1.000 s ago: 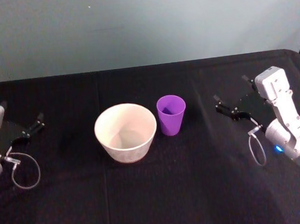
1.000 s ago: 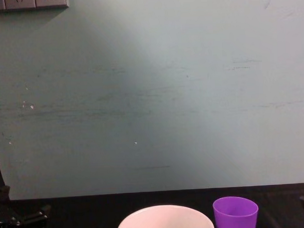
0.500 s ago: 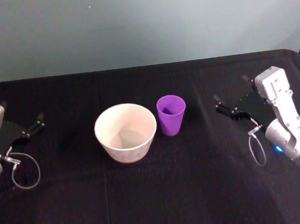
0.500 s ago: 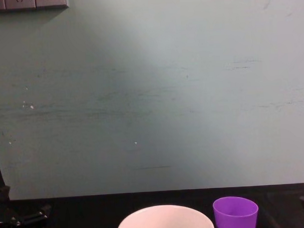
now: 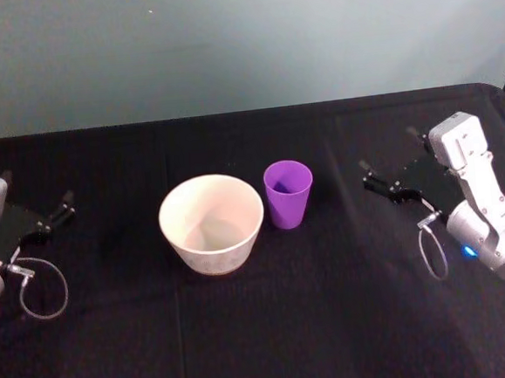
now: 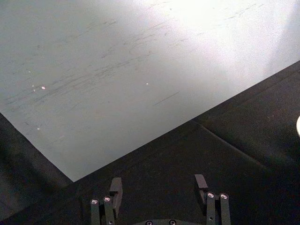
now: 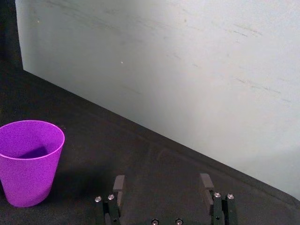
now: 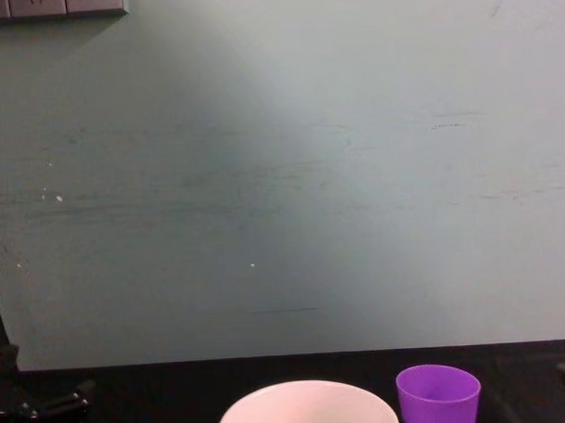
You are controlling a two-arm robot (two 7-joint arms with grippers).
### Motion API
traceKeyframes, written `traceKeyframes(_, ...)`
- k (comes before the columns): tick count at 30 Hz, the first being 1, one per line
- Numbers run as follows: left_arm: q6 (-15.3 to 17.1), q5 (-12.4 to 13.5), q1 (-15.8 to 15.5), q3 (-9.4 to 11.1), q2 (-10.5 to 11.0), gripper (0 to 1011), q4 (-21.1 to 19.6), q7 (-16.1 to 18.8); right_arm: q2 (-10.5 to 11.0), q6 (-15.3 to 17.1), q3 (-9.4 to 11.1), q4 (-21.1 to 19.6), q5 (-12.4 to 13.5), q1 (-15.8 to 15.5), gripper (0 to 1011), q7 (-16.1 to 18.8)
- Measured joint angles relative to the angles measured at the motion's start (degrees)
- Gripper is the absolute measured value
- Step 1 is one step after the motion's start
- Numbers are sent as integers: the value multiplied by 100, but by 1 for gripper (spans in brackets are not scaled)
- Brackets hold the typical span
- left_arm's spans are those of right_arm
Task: Pick up the cup and pour the mung beans from the cup into the bowl.
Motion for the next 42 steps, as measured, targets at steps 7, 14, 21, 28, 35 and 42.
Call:
traceKeyframes(7,-1,0,0,0,0,1000,0,0,192,-417,227,-331,111,-437,1003,224)
traceKeyframes(14,0,0,0,0,0,1000,0,0,354,-530,250,-398,511,-577,1003,1039)
traceKeyframes(21,0,0,0,0,0,1000,0,0,316,-613,221,-192,1016,-561,1003,1952)
traceKeyframes(28,0,0,0,0,0,1000,0,0,178,-614,210,-21,1278,-461,1003,2473)
traceKeyframes(35,0,0,0,0,0,1000,0,0,-23,-569,166,127,1308,-325,1003,2767)
traceKeyframes(42,0,0,0,0,0,1000,0,0,-325,-413,150,472,1285,-87,1003,2878)
